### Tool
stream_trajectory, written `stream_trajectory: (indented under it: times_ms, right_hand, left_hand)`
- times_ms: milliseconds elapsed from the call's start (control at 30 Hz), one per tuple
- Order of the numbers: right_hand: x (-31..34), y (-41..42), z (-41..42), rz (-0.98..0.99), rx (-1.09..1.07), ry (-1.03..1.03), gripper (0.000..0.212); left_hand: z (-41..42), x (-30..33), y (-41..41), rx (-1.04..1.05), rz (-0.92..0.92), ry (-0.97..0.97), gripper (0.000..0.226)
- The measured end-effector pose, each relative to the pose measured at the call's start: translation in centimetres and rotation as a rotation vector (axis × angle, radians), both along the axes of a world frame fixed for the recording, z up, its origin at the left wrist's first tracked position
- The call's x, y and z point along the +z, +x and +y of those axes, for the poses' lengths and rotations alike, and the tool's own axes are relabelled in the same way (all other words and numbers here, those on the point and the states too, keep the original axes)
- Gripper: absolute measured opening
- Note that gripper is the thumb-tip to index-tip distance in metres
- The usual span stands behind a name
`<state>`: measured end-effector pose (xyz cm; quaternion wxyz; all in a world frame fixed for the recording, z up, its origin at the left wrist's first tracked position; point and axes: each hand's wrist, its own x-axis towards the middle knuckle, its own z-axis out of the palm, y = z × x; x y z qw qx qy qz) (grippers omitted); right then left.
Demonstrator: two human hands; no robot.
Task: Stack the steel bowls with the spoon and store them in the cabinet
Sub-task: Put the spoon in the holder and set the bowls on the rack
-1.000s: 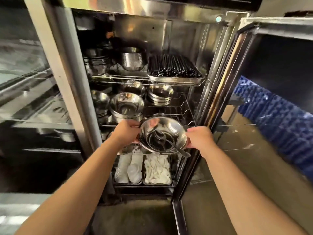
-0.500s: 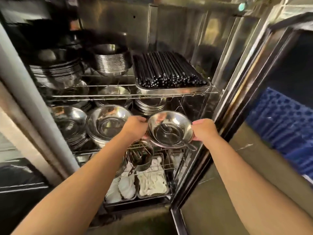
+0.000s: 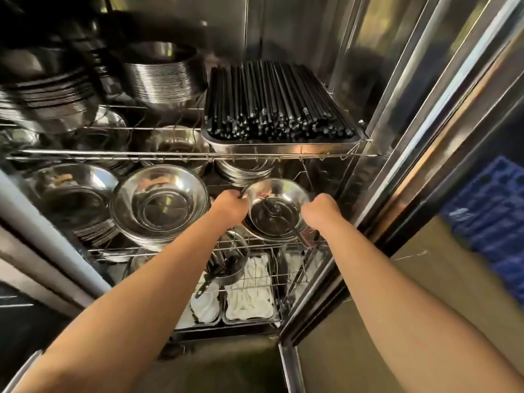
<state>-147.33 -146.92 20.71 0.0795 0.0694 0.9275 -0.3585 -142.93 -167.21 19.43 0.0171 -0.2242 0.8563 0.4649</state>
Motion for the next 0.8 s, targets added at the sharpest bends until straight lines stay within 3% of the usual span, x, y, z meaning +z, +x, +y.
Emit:
stream_trajectory:
  times_ms: [267, 600, 800]
  right_hand:
    - [-2.2, -2.1, -0.6, -0.078, -0.045, 0.097, 0.038]
    - [-2.3, -3.2, -0.1, -0.055, -0.046, 0.166, 0.024]
    - [-1.7, -2.6, -0.2, -0.024, 0.044, 0.225, 0.030]
  left_hand:
    - [-0.4, -2.1, -2.3, -0.059, -0.070, -0.074, 0.041]
    - [0.2, -3.0, -3.4, -0.101, -0.033, -0.088, 0.046]
    - [0.5, -3.0, -3.0, -0.125, -0.045, -0.091, 0.050]
